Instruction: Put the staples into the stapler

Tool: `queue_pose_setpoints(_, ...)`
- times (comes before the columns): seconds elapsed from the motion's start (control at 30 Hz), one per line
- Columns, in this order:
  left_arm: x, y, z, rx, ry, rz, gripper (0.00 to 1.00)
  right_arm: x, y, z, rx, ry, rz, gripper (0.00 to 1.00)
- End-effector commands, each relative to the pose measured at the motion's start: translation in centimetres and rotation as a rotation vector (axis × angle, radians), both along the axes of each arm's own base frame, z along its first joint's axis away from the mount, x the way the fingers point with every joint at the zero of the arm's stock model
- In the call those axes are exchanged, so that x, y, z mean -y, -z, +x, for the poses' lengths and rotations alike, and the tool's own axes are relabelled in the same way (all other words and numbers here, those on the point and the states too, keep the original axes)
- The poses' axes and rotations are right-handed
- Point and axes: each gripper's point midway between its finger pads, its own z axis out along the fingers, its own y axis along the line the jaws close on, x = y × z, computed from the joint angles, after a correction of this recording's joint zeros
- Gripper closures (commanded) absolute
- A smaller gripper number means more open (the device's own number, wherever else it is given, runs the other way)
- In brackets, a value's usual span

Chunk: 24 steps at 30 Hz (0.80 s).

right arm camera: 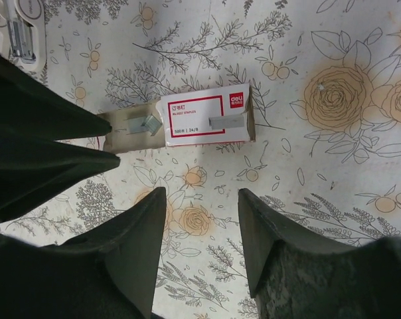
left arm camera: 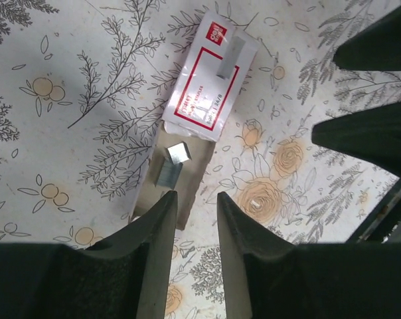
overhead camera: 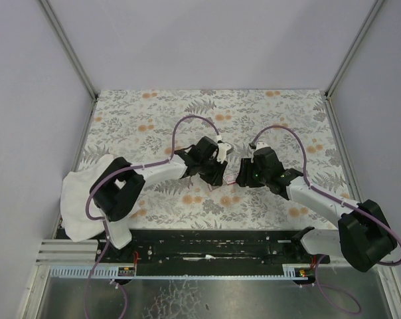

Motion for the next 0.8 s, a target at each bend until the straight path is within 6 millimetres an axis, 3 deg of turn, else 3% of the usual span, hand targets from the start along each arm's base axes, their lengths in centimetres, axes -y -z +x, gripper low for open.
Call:
queue_pose_setpoints(0.0,0.5,0.1,1.3,0.048,-0.002,0.022,0.71,-0.8,-2.0,0.9,0.069,-0.004,0.065,0.46)
queue_pose_setpoints(0.77,-0.3,2.7,1.3,0.033,0.004,0.084,0.75,-0.5,-2.4,0.7,0.084,-0.002,0.077,0.46)
